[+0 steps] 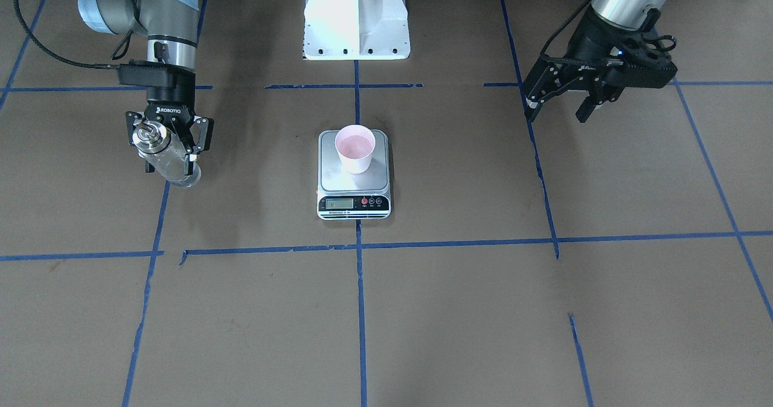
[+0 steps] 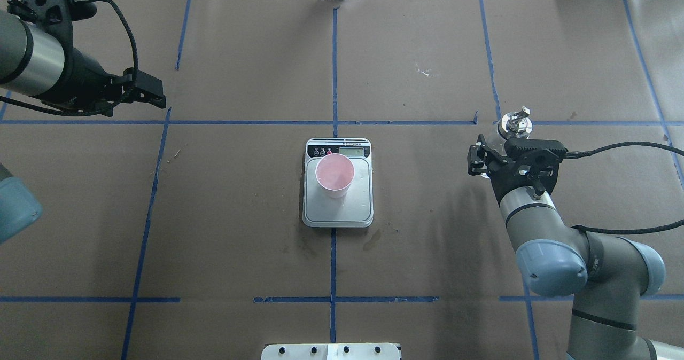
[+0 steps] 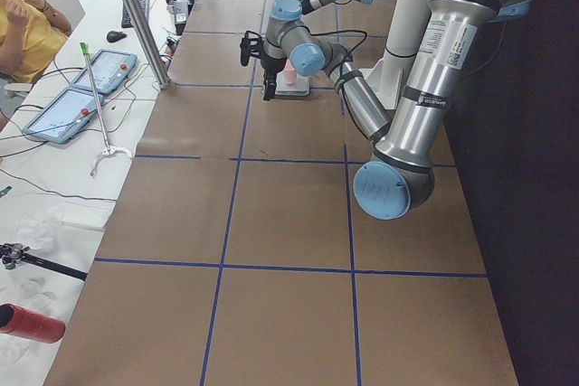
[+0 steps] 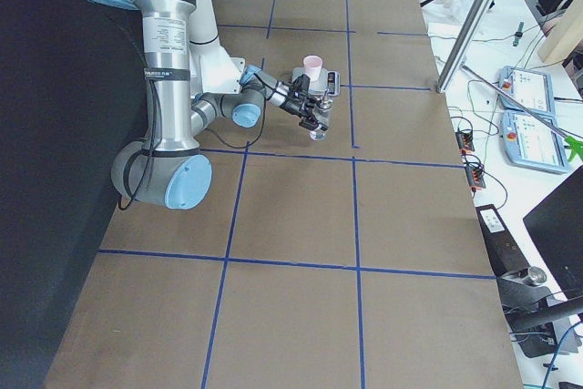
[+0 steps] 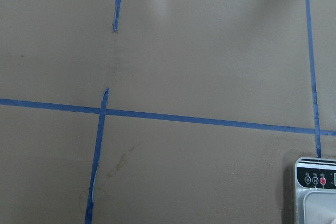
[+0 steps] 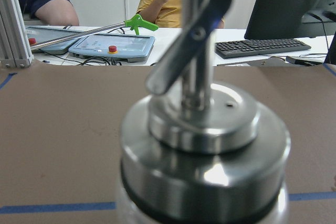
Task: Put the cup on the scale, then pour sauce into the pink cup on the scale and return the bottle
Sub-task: 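Tip the bottle upright and move it back away from the scale, then lower the bottle with the right gripper onto its original spot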
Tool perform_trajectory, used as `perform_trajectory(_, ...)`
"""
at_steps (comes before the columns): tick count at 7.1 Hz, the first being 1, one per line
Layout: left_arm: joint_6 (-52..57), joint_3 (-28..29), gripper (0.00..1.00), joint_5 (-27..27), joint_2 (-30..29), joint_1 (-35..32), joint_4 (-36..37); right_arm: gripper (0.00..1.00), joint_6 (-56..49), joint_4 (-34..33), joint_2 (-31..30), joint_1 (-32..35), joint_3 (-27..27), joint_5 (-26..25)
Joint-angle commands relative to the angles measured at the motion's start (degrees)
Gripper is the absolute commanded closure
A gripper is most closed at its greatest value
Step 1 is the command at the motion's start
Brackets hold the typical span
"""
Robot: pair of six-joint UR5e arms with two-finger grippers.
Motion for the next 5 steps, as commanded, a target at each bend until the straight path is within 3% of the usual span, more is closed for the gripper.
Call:
perform_trajectory(1,-0.08,-0.26,0.0,0.0,0.0,-0.06,0.03,1.0,4.02,1.84,-0.55,-0.11,-3.62,-0.52)
perform_trajectory(5,-0.08,-0.26,0.0,0.0,-0.09,-0.06,0.03,1.0,4.21,2.03,-0.54,-0.2,-5.22,-2.2)
